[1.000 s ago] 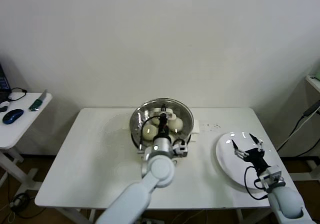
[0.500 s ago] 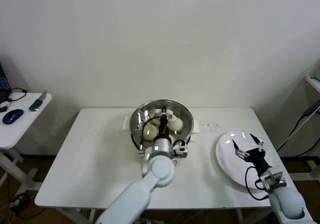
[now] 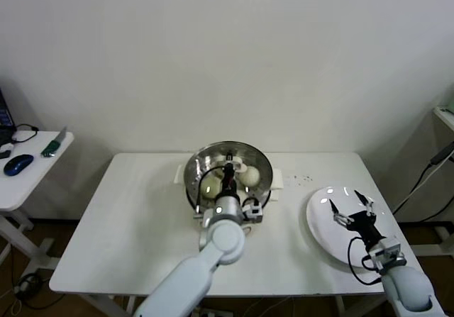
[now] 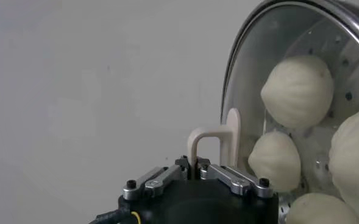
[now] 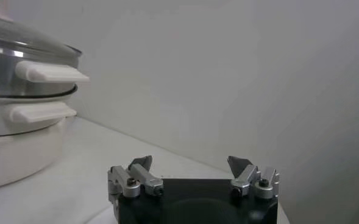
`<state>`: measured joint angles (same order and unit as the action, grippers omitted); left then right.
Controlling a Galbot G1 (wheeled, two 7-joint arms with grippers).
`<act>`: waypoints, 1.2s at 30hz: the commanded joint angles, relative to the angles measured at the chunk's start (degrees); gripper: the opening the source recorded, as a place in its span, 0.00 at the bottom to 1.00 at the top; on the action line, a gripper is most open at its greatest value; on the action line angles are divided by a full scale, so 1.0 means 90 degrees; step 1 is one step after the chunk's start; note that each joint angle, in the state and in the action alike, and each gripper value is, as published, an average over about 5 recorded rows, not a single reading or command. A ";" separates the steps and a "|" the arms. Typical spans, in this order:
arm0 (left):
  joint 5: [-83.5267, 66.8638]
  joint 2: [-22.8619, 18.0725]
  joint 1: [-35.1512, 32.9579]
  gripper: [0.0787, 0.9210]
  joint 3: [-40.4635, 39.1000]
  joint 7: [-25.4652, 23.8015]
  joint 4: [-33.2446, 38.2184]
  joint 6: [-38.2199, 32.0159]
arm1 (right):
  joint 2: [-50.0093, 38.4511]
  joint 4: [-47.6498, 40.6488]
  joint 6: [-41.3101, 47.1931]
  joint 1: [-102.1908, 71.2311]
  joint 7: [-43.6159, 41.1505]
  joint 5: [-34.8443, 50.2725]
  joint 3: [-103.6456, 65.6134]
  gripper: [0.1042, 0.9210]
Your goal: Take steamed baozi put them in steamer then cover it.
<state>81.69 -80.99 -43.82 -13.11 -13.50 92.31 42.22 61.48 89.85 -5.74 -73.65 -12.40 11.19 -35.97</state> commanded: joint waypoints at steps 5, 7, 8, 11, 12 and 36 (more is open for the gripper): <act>-0.0172 -0.0021 0.0040 0.09 -0.0010 0.0296 -0.0076 0.0309 | 0.0023 -0.0007 -0.0024 -0.0022 -0.0034 -0.0030 -0.0024 0.88; -0.0200 -0.0008 0.0046 0.09 -0.0022 0.0328 -0.0092 0.0309 | 0.0024 -0.0007 -0.0028 -0.0030 -0.0044 -0.0033 -0.0034 0.88; -0.0209 -0.0003 0.0044 0.09 -0.0028 0.0345 -0.0098 0.0309 | 0.0024 -0.0006 -0.0029 -0.0034 -0.0049 -0.0034 -0.0038 0.88; -0.0206 -0.0008 0.0015 0.09 -0.0022 0.0362 -0.0098 0.0309 | 0.0026 0.0000 -0.0032 -0.0048 -0.0068 -0.0035 -0.0051 0.88; -0.0193 -0.0005 0.0004 0.09 -0.0020 0.0330 -0.0083 0.0309 | 0.0025 0.0000 -0.0032 -0.0050 -0.0074 -0.0034 -0.0054 0.88; -0.0228 0.0652 -0.0639 0.65 0.0012 -0.0190 0.1695 0.0309 | 0.0023 0.0046 0.0241 -0.0014 -0.0140 0.0201 -0.0083 0.88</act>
<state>79.81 -78.13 -46.15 -13.27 -13.81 98.31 42.16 61.70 90.15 -4.39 -73.86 -13.80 12.06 -36.77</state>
